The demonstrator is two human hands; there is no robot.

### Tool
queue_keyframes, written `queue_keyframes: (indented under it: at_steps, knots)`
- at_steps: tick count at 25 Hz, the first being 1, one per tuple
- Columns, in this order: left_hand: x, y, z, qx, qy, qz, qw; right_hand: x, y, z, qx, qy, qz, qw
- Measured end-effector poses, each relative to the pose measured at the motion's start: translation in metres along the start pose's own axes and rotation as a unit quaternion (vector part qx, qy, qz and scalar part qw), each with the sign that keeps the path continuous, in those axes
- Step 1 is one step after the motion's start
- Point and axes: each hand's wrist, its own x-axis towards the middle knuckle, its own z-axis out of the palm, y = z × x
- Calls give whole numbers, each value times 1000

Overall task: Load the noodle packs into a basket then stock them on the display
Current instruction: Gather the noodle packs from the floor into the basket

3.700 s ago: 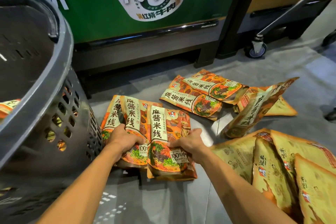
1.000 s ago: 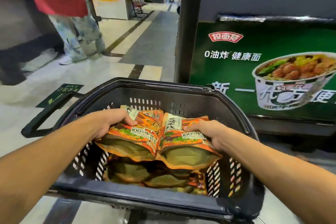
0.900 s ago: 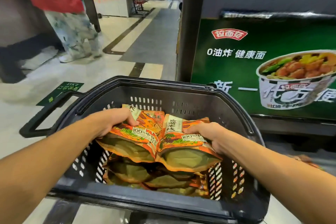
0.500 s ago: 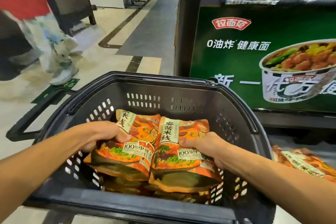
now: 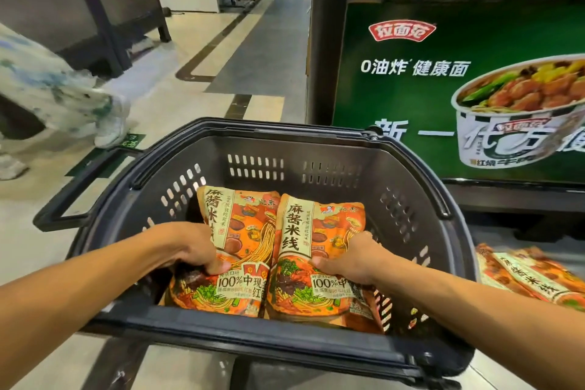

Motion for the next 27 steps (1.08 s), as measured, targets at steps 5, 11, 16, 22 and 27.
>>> queue_keyframes:
  at_steps: [5,11,16,22,27]
  knots:
    - [-15,-7,0,-92,88,-15,992,-18,-6,-8,-8,25,-8,1000]
    - [-17,-9,9,-193,98,-10,976,-24,-7,-4,46,44,7,998]
    - [-21,-10,7,-213,82,-20,973,-23,-7,-6,-1,38,10,999]
    - [-28,6,-1,-2,243,17,970,-22,-12,-19,-118,84,-50,988]
    - [-53,37,-3,254,330,56,908,-36,-16,-32,-261,162,-174,936]
